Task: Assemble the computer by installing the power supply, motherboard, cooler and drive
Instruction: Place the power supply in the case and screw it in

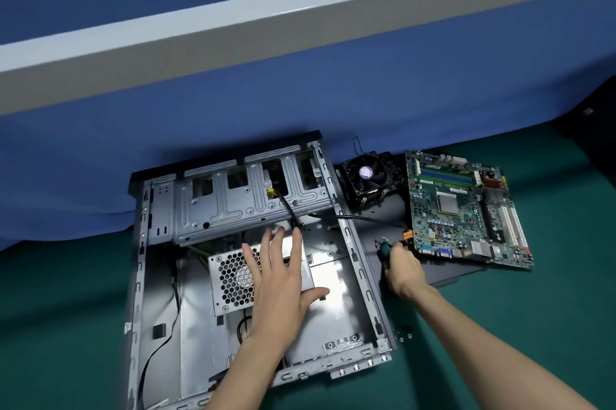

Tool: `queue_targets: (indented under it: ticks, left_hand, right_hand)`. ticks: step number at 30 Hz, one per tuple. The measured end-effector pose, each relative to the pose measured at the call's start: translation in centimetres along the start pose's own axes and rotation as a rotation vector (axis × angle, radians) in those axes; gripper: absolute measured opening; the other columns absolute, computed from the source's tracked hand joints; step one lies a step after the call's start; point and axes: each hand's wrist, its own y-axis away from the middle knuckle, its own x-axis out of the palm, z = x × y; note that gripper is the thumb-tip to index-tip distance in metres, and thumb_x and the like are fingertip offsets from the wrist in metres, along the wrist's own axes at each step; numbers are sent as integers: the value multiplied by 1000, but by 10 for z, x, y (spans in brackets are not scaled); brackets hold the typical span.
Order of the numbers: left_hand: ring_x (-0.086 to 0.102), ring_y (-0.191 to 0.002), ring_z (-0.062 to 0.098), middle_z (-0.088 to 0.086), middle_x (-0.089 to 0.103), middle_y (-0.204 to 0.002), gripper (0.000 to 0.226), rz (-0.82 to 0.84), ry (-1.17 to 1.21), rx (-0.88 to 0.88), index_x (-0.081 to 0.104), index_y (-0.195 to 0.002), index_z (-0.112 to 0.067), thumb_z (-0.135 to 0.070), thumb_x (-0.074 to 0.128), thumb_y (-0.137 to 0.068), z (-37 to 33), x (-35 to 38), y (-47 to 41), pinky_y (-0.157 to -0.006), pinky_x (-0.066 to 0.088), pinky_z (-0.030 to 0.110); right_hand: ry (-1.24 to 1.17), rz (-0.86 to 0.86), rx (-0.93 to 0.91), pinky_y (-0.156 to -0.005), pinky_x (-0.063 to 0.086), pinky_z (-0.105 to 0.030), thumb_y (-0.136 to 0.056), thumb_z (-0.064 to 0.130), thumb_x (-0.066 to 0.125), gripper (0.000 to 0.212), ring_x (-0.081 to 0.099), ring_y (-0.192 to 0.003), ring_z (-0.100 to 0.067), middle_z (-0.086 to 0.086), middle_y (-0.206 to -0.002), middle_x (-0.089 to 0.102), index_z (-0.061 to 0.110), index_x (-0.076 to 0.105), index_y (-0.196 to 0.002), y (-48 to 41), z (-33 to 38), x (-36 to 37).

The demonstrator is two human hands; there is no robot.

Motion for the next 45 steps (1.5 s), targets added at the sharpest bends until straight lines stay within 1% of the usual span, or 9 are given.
queue_targets:
  ticks: [4, 6, 8, 11, 17, 21, 26, 34, 45]
  left_hand:
    - [-1, -146, 13, -8, 16, -153, 78, -134, 283, 65, 22, -147, -33, -58, 54, -81, -3, -13, 8, -111, -26, 42]
    - [35, -135, 13, -10, 45, -138, 48, -233, 519, 78, 54, -131, -29, -34, 66, -85, -11, -25, 9, -120, 4, 46]
    - [55, -107, 6, -11, 63, -109, 27, -216, 800, 51, 68, -113, -23, -19, 67, -86, -23, -42, 9, -104, 39, 35]
    - [62, -82, 2, -6, 69, -85, 15, -245, 987, 60, 76, -93, -16, -7, 71, -82, -35, -68, 9, -79, 48, 18]
    - [64, -70, 8, -6, 68, -71, 16, -293, 1105, -41, 75, -75, -20, -5, 73, -79, -6, -93, 20, -70, 50, 19]
    - [59, -69, 4, -6, 63, -71, 18, -365, 908, -19, 71, -75, -19, -4, 69, -83, 12, -95, 30, -64, 41, 8]
    - [56, -74, 6, -8, 58, -82, 7, -310, 671, -4, 68, -86, -16, -15, 63, -90, 32, -87, 40, -70, 44, 24]
    - [50, -84, 14, -6, 50, -90, 12, -158, 457, 87, 57, -90, -18, -25, 50, -97, 42, -84, 41, -73, 42, 29]
    - [53, -96, 27, 11, 55, -104, 18, 229, 219, 66, 52, -101, -6, -18, 38, -100, 43, -65, 40, -84, 44, 35]
  right_hand:
    - [-253, -57, -87, -70, 50, -17, -94, 2, 54, 24, 64, -81, -21, -12, -102, 64, 0, 51, -119, 22, -3, -31]
    - [-432, -155, -165, -68, 53, -22, -90, 2, 62, 19, 67, -69, -15, -10, -91, 68, 3, 58, -109, 38, 4, -57]
    - [-676, -115, -286, -56, 50, -19, -86, 5, 69, 13, 65, -56, -13, -11, -76, 68, 1, 60, -94, 61, 23, -83]
    - [-1012, 241, -469, -48, 44, -18, -83, 4, 70, 11, 60, -50, -17, -13, -64, 66, -2, 60, -84, 95, 62, -103]
    - [-1270, 560, -455, -60, 36, -31, -83, 6, 67, 13, 48, -46, -14, -8, -58, 58, 1, 59, -74, 117, 109, -94]
    - [-1306, 615, -363, -46, 35, -21, -90, 10, 63, 24, 44, -44, -12, -5, -51, 54, 6, 59, -67, 123, 131, -73]
    - [-1356, 658, -150, -47, 34, -23, -85, 13, 69, 22, 41, -45, -14, -8, -58, 50, 5, 57, -69, 127, 146, -48]
    - [-1456, 740, 43, -46, 36, -23, -90, 12, 63, 22, 38, -44, -13, -8, -60, 47, 2, 53, -73, 127, 148, -27]
    - [-1404, 448, 131, -36, 35, -20, -91, 8, 63, 12, 43, -40, -12, -9, -59, 52, -1, 55, -86, 103, 113, -21]
